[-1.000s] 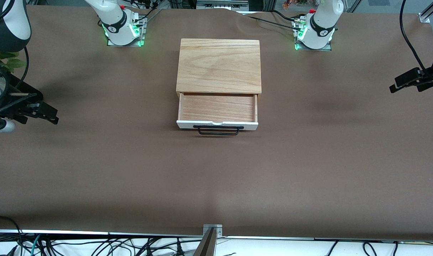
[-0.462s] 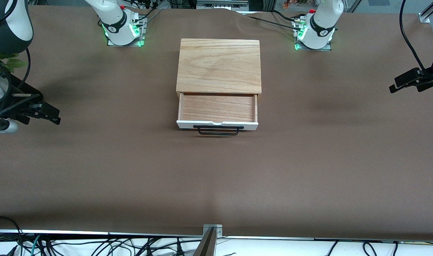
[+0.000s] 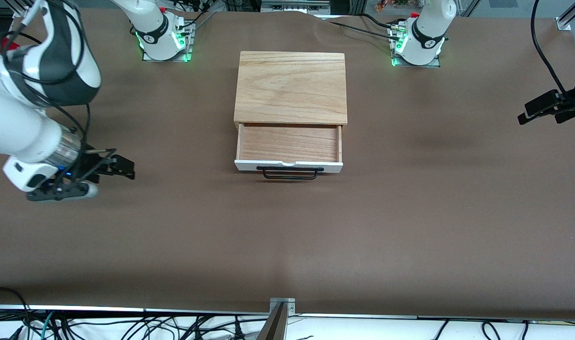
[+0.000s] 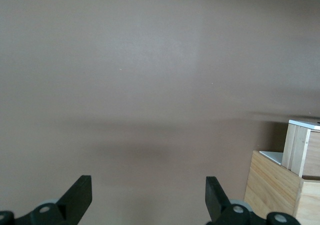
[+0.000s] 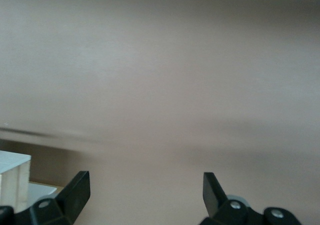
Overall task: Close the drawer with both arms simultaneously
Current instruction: 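Move the right gripper toward the drawer front while the left gripper approaches it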
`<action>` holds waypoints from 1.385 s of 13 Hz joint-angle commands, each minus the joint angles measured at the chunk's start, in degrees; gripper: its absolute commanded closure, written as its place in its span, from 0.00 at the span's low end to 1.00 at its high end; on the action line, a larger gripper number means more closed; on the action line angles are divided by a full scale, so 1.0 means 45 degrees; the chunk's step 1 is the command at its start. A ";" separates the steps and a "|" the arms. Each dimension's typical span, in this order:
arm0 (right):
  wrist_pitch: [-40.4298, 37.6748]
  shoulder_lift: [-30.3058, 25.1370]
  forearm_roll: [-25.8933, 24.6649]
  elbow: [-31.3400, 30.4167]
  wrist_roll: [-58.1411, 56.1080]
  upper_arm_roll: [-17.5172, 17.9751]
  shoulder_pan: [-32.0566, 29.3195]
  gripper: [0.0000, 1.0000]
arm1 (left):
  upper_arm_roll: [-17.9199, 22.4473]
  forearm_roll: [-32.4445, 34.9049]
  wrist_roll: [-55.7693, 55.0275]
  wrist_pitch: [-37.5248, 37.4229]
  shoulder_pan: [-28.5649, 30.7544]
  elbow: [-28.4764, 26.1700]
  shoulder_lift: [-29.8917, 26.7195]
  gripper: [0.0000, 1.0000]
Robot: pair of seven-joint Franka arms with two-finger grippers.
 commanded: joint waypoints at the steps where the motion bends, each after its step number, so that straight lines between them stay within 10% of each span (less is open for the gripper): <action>1: 0.0152 0.0458 0.1259 0.0114 0.0075 -0.0005 0.0421 0.00 | 0.0025 -0.0066 0.0236 -0.0060 0.0038 0.0540 0.0464 0.00; 9: 0.4076 0.2589 0.2883 0.0114 0.0095 0.0015 0.2707 0.00 | -0.0598 -0.0240 0.0410 0.0468 -0.0586 0.0559 0.1442 0.00; 18: 0.4333 0.3507 0.3787 0.0114 0.0094 0.0015 0.3880 0.00 | -0.2416 -0.2658 -0.0423 0.0817 -0.2438 0.1475 0.3739 0.00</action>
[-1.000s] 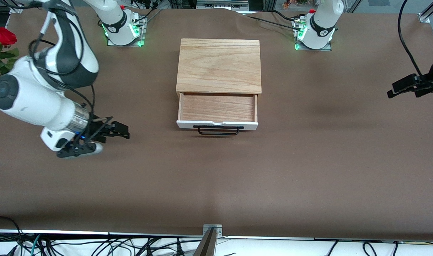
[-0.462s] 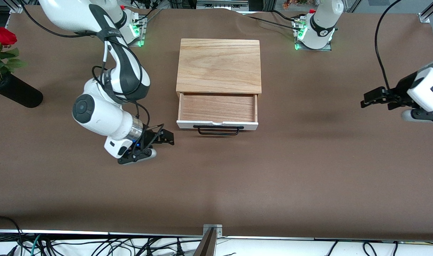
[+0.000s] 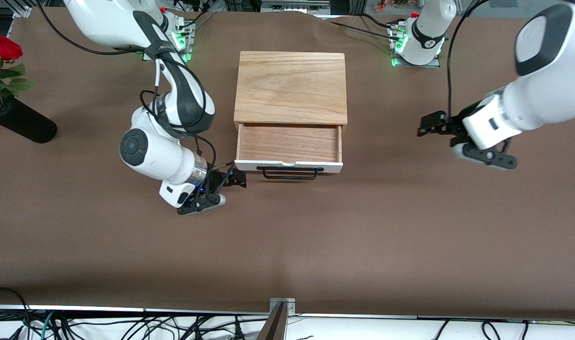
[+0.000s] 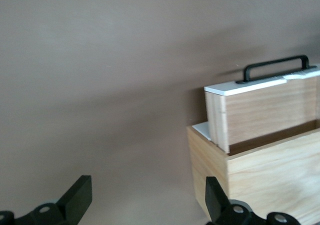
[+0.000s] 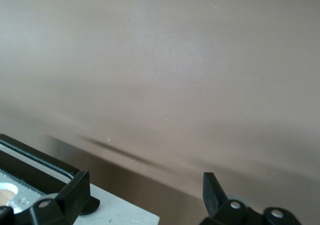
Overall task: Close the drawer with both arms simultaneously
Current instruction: 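Press both grippers against the drawer front sides, pushing it into the box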
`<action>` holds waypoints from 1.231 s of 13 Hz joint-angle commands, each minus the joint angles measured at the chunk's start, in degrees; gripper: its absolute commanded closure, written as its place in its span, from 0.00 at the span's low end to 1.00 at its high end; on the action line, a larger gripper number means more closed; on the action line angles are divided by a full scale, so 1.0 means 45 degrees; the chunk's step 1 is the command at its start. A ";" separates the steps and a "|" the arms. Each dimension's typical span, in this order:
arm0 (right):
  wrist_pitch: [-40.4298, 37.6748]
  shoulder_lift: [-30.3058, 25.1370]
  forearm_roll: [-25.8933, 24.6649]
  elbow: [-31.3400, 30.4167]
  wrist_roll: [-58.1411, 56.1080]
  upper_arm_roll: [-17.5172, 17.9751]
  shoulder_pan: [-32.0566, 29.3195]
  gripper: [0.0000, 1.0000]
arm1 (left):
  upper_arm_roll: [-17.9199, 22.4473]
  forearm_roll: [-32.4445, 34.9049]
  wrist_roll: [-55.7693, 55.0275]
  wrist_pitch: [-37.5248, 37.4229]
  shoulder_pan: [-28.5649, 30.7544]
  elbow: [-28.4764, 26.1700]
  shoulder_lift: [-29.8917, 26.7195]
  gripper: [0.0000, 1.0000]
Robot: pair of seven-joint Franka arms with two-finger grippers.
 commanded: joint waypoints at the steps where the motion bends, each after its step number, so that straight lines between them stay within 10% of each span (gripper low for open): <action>1: 0.0076 0.0267 0.0284 0.0111 0.0039 -0.0046 0.0274 0.00 | 0.0131 -0.0998 -0.1386 0.0822 -0.1089 0.1000 0.1396 0.00; 9: -0.0197 0.0444 0.0285 -0.0025 -0.0059 -0.0026 0.0840 0.00 | 0.0170 -0.3580 -0.2626 0.5786 -0.2557 0.1000 0.4483 0.00; 16: -0.1779 0.0444 0.0265 -0.0006 -0.0098 -0.0026 0.0841 0.00 | 0.0170 -0.3599 -0.3231 0.5870 -0.3299 0.0258 0.5032 0.00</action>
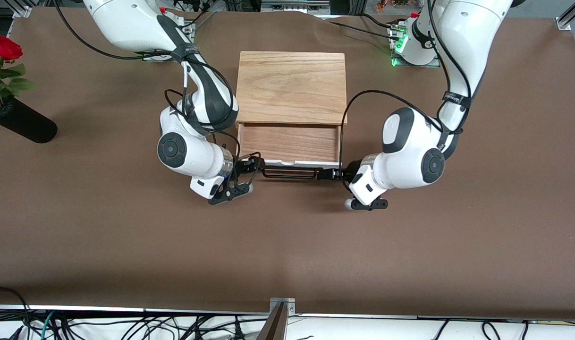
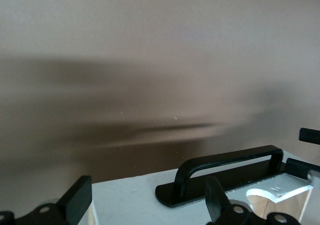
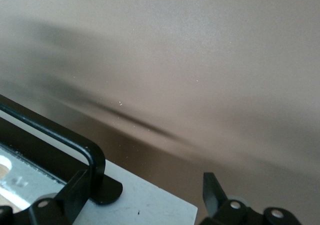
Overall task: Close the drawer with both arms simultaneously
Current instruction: 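Press both grippers against the drawer front sides, pushing it into the box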
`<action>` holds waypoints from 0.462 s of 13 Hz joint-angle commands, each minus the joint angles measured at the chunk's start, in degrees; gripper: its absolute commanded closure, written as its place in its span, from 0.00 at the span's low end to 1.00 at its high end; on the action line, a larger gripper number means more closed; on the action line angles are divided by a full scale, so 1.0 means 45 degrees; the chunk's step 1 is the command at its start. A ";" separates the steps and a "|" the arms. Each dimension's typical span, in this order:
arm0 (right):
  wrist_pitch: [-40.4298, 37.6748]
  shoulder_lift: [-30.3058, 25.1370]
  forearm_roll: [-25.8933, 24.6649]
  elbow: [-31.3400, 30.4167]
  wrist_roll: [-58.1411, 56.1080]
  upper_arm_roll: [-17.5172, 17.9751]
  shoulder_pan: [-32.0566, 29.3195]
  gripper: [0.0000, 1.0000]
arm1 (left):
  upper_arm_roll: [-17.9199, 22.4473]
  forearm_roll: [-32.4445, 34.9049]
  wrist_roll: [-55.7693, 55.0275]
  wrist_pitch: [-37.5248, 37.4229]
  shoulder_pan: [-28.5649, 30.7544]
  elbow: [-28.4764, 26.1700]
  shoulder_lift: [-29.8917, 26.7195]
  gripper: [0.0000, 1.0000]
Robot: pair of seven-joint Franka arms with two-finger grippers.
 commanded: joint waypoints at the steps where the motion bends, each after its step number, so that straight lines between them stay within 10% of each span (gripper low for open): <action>1: -0.0814 0.0005 0.0168 -0.0080 -0.0098 0.0021 0.0059 0.00 | 0.0143 -0.0300 -0.0189 -0.0104 -0.0349 -0.0343 -0.0122 0.00; 6: -0.1263 0.0181 0.0168 -0.0080 -0.0040 0.0021 0.0507 0.00 | 0.0085 -0.0280 -0.0189 -0.0981 -0.0565 -0.0951 -0.0240 0.00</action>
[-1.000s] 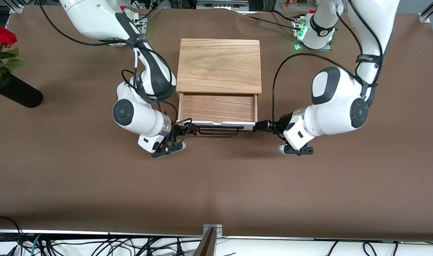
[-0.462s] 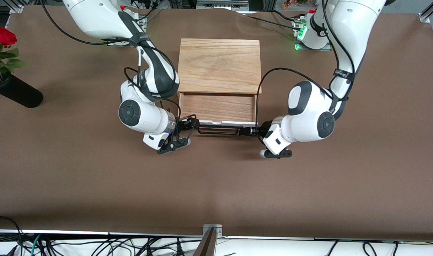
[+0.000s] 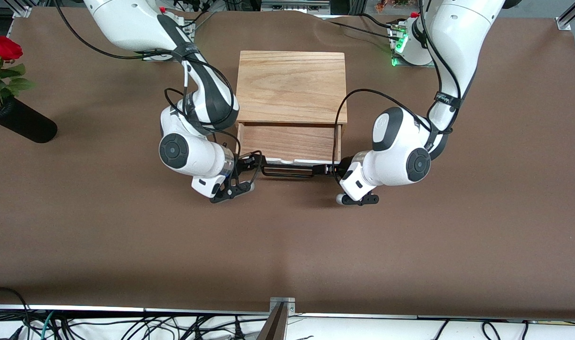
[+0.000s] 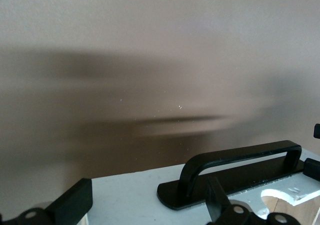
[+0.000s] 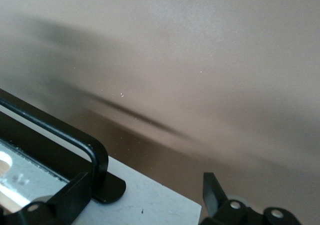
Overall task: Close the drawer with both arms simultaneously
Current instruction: 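Push the drawer fully shut with both grippers, then lift them away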
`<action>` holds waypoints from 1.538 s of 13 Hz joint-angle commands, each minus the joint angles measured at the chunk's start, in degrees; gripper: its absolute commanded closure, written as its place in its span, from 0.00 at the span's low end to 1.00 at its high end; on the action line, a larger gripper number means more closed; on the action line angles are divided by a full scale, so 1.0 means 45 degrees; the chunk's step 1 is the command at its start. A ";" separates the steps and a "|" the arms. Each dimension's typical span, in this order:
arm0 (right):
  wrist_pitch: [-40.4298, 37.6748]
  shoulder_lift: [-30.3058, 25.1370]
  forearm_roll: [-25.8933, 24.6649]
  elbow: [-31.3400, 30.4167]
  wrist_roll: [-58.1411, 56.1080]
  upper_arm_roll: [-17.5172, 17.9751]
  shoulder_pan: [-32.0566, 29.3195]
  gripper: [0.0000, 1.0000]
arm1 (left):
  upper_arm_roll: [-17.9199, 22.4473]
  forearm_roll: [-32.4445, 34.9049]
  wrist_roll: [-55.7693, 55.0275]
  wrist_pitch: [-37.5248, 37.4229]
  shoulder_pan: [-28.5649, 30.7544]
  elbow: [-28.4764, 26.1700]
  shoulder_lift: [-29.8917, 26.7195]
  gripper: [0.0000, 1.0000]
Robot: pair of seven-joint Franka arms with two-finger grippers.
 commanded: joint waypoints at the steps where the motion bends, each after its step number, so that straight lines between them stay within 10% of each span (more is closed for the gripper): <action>1: -0.0930 0.0156 0.0163 -0.0136 -0.0040 0.0023 0.0438 0.00 | 0.0015 -0.0280 -0.0099 -0.1177 -0.0248 -0.0636 -0.0290 0.00; 20: -0.4741 0.0391 0.0027 0.0001 -0.0216 0.0004 0.0537 0.00 | 0.0326 -0.0300 -0.1056 -0.2469 -0.1305 -0.2086 -0.2066 0.00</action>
